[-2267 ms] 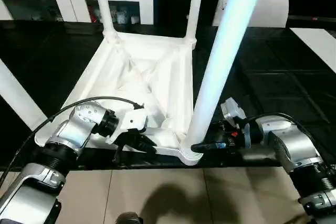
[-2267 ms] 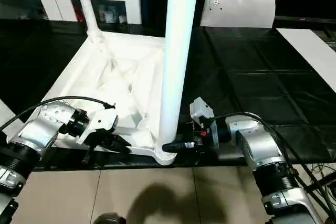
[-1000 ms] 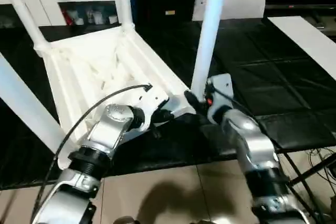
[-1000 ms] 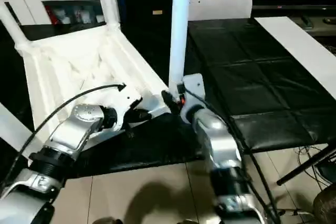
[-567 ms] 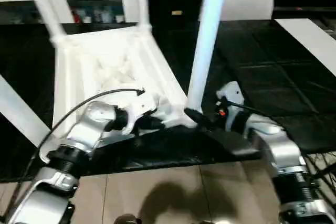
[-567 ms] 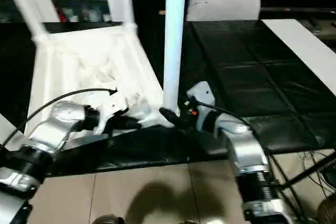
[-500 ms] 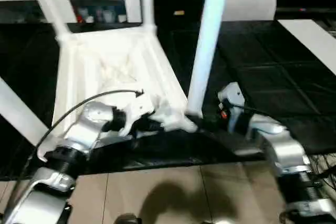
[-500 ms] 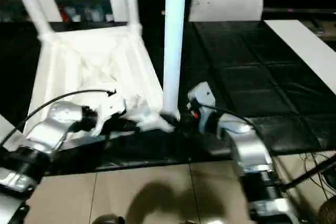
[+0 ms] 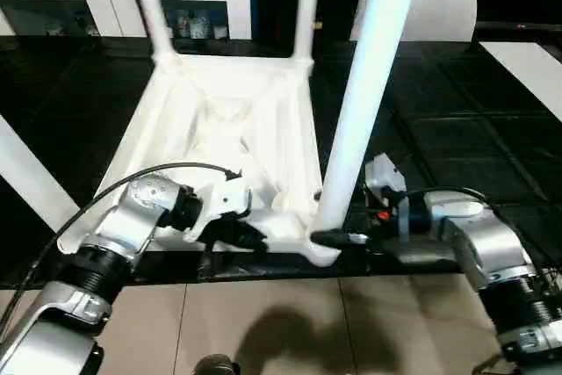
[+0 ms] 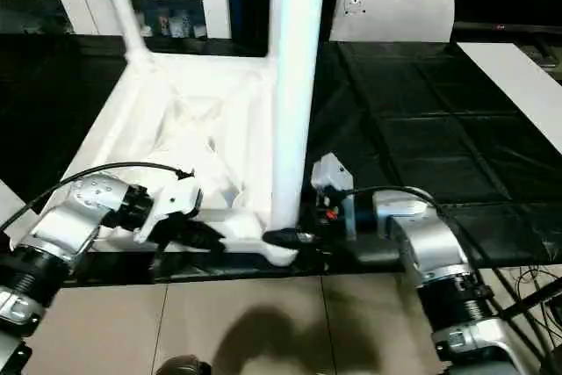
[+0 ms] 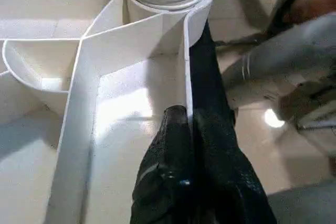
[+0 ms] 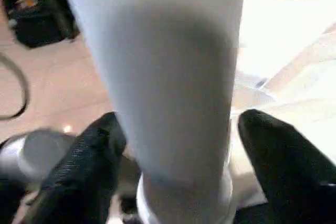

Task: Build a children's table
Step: Rotate leg to tighten

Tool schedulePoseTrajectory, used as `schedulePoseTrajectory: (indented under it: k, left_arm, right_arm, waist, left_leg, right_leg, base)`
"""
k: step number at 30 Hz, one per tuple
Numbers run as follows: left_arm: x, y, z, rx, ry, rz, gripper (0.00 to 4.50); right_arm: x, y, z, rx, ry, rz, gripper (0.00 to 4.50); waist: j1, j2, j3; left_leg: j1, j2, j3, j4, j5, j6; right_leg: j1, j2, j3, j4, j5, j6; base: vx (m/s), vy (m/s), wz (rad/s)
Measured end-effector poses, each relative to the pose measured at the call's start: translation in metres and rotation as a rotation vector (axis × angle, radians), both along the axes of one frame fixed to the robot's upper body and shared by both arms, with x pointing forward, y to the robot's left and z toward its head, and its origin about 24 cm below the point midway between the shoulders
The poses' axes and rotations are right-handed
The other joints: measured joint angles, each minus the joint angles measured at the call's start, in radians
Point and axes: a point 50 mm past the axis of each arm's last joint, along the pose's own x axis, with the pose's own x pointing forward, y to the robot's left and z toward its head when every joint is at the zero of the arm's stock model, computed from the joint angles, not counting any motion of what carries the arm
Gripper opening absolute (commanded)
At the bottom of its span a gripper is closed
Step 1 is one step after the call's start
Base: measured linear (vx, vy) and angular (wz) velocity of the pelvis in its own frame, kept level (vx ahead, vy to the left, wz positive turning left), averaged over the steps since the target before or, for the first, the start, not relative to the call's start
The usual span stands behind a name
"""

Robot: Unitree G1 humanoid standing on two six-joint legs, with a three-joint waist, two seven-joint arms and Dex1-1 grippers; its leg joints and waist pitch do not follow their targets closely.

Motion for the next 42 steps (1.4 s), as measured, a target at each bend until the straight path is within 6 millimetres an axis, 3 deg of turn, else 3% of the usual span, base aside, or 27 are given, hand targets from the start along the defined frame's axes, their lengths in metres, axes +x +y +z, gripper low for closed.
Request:
schedulePoseTrajectory:
  k: [15,23,27,31,33,38,42]
  left_arm:
    - [0.0,0.001,0.001,0.0,-0.005,-0.02,0.0]
    - [0.001,0.001,-0.001,-0.016,0.042,0.034,0.0]
    - [0.007,0.004,-0.002,-0.021,0.035,0.18,0.0]
    - [0.011,-0.004,-0.006,-0.042,0.039,0.272,0.0]
    - [0.018,-0.011,-0.008,-0.043,0.02,0.388,0.0]
    - [0.031,-0.039,-0.009,-0.071,-0.011,0.585,0.0]
    - [0.035,-0.05,-0.009,-0.091,-0.025,0.672,0.0]
  right_arm:
    - [-0.001,-0.003,0.001,0.003,0.029,0.05,2.07]
    - [-0.005,0.005,-0.003,0.047,0.064,-0.03,1.98]
    - [0.003,0.016,-0.006,0.046,0.054,-0.218,1.98]
    - [0.011,0.018,-0.007,0.04,0.055,-0.389,1.96]
    - [0.023,0.03,-0.008,0.051,0.054,-0.577,1.96]
    - [0.044,0.046,-0.006,0.016,0.029,-0.916,1.96]
    - [0.054,0.055,-0.003,-0.007,0.012,-1.046,1.96]
  waist:
    - [0.007,-0.002,-0.001]
    - [0.007,-0.002,-0.001]
    - [-0.012,-0.002,-0.001]
    - [-0.045,-0.003,-0.001]
    - [-0.065,-0.003,-0.001]
    - [-0.078,-0.002,-0.001]
    - [-0.081,-0.002,-0.001]
  left_leg:
    - [0.0,0.0,0.0,0.0,0.0,0.0]
    - [0.001,0.001,0.0,0.0,0.001,-0.001]
    - [0.004,0.001,0.0,0.0,0.006,-0.004]
    - [0.006,0.001,0.0,0.0,0.008,-0.005]
    - [0.008,0.001,0.0,-0.001,0.01,-0.008]
    - [0.013,0.001,-0.001,-0.003,0.01,-0.008]
    - [0.012,0.0,-0.001,-0.008,0.009,-0.008]
  right_leg:
    - [0.0,0.0,0.0,0.0,0.0,0.0]
    - [0.0,0.0,0.0,0.002,0.0,0.0]
    - [0.001,0.001,0.0,0.002,0.005,0.001]
    - [0.002,0.001,0.001,0.0,0.006,0.006]
    - [0.002,0.002,0.002,0.001,0.008,0.005]
    - [0.0,0.002,0.001,0.0,0.008,0.005]
    - [-0.001,0.002,0.002,-0.002,0.01,0.003]
  base:
    - [0.0,0.0,0.0]
    - [0.0,0.0,0.0]
    - [0.0,0.0,0.0]
    - [-0.014,0.002,-0.02]
    - [0.0,0.0,0.0]
    - [0.0,0.0,0.0]
    - [0.0,0.0,0.0]
